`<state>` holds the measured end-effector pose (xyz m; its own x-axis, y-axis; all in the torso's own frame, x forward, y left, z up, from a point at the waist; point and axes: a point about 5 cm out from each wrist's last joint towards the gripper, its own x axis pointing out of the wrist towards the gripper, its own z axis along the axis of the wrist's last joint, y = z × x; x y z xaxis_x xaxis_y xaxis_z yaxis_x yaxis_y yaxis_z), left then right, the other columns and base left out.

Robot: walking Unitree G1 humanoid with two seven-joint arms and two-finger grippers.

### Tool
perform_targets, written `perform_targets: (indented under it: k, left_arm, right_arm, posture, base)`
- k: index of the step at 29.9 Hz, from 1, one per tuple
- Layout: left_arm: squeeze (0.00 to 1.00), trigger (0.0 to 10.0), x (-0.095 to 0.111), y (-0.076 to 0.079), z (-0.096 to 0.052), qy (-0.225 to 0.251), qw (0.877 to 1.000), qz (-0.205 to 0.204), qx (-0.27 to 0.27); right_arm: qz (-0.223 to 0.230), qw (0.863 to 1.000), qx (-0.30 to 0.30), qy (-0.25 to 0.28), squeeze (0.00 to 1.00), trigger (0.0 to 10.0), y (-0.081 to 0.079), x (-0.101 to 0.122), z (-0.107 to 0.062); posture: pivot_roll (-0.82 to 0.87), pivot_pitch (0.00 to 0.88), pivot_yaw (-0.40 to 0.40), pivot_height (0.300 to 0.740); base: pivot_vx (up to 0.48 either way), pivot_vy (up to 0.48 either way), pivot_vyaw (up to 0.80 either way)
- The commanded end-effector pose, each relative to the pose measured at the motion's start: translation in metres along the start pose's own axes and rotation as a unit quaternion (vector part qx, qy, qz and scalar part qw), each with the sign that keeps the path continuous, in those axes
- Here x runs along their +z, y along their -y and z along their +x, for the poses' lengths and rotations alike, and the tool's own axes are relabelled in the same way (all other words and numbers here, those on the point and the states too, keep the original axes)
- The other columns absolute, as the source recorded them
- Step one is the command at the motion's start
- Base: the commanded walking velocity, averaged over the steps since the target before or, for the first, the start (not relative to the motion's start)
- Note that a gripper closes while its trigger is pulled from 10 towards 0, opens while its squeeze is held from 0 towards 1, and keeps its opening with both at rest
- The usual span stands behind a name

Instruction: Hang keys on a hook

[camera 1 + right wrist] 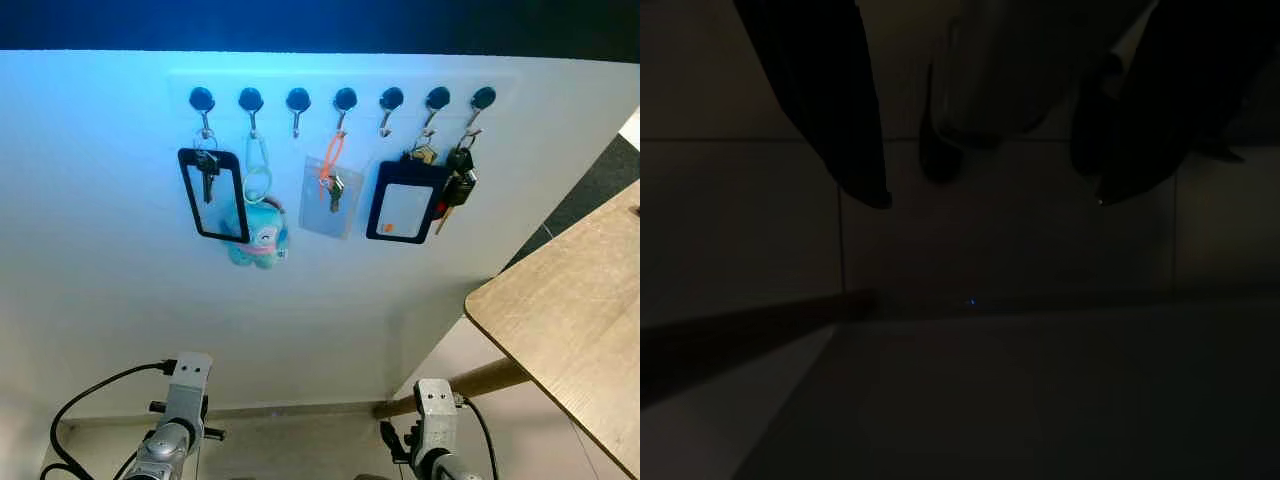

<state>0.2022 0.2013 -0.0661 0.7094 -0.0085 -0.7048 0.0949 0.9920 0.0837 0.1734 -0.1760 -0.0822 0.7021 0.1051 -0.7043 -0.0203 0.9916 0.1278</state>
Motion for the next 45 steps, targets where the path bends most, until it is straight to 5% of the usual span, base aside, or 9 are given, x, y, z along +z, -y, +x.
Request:
perform_targets:
  k: [1, 16, 45]
  left_arm:
    - [0.0, 10.0, -0.006, 0.004, -0.001, -0.015, 1.0, 0.002, -0.007]
    - [0.0, 10.0, -0.012, 0.013, -0.002, -0.017, 0.999, -0.029, -0.002]
    - [0.0, 10.0, -0.007, 0.011, 0.0, -0.012, 1.0, -0.005, -0.017]
  right_arm:
    - [0.004, 1.0, -0.004, -0.003, 0.0, 10.0, 0.003, -0.002, -0.001]
    - [-0.039, 0.999, 0.018, 0.016, 0.0, 10.0, 0.003, 0.025, 0.008]
    - [0.0, 1.0, -0.012, 0.015, 0.0, 10.0, 0.005, 0.009, 0.002]
  posture:
    - [0.08, 0.034, -0.046, 0.74]
    - [0.11, 0.03, -0.115, 0.74]
    - [0.1, 0.046, -0.075, 0.74]
  base:
    - [0.0, 0.0, 0.0]
    - [0.0, 0.0, 0.0]
    - [-0.052, 0.0, 0.0]
